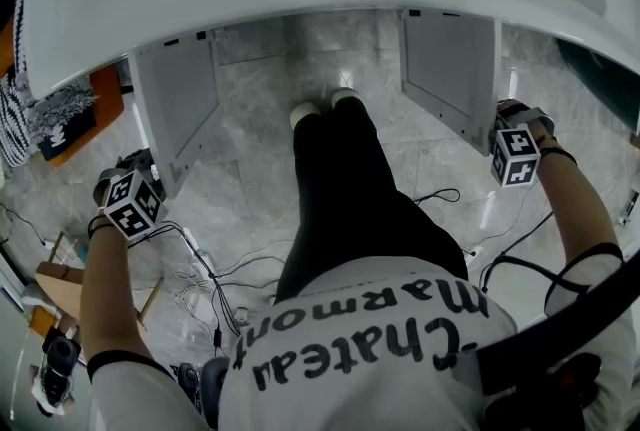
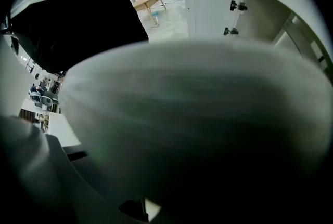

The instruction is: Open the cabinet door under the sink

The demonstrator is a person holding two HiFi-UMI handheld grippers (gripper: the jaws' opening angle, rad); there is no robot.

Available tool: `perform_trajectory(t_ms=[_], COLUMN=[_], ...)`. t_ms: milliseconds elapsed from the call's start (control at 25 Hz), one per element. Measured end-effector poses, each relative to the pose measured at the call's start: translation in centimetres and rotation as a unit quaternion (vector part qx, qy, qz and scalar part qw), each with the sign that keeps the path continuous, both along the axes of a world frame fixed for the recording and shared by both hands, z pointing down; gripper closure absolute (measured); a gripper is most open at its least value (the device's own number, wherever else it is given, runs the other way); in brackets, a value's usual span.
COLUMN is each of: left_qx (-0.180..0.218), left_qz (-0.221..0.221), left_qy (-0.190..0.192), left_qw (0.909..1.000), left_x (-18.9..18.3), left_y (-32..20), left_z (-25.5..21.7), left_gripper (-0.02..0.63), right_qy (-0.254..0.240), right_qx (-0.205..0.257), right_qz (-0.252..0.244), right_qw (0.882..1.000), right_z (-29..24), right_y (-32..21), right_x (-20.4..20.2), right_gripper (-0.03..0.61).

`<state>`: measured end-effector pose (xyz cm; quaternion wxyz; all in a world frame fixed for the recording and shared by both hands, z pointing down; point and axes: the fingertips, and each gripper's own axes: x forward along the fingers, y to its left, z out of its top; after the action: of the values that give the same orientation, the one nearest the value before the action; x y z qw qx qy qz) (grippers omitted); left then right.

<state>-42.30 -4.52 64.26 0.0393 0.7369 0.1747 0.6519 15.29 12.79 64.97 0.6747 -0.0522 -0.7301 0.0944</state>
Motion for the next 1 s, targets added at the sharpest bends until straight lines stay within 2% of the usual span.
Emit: perform_trajectory(t_ms=[120,280,360,520,600,720,840,1000], left_qx=[0.004,0.011,0.019,0.05,0.064,0.079,0.087,0.073], left_qz=[-0.032,-0.039,-0.049,-0.112,-0.123,-0.124,-0.138,-0.157], left_qy=[0.001,-0.009,-0.014,-0.015,-0.022,-0.034,-0.039,-0.06], left_qw=[0.9995,0.9991,0.9985,0.9923,0.9901,0.9886,0.9859,0.9831], left_x=[-0.4,-0.8,-1.0,-1.0,-1.0,-1.2,-1.0,-0.5], left_y=[-0.4,-0.8,-1.1,-3.1,-3.8,-4.3,-4.8,-3.4], left_z=[-0.5,-1.3,-1.8,-3.3,-4.3,-5.9,-7.4,-9.1], left_gripper=[0.535,0.535,0.535,0.563,0.572,0.577,0.577,0.58], right_qy=[0.005,0.011,0.01,0.015,0.02,0.026,0.034,0.04], right_qx=[-0.003,-0.006,-0.009,-0.014,-0.014,0.01,0.041,0.083], right_qz=[-0.002,-0.001,0.012,0.047,0.058,0.085,0.135,0.188], right_qw=[1.0,1.0,1.0,0.999,0.998,0.996,0.989,0.978], right_z=[-0.1,-0.2,-0.4,-1.1,-1.5,-2.4,-3.8,-6.5], right_y=[-0.1,-0.1,-0.1,-0.4,-0.6,-1.2,-3.3,-6.1], right_x=[0.1,0.0,0.1,0.5,0.6,0.9,1.9,3.2], right_gripper=[0.506,0.506,0.506,0.505,0.503,0.548,0.551,0.555])
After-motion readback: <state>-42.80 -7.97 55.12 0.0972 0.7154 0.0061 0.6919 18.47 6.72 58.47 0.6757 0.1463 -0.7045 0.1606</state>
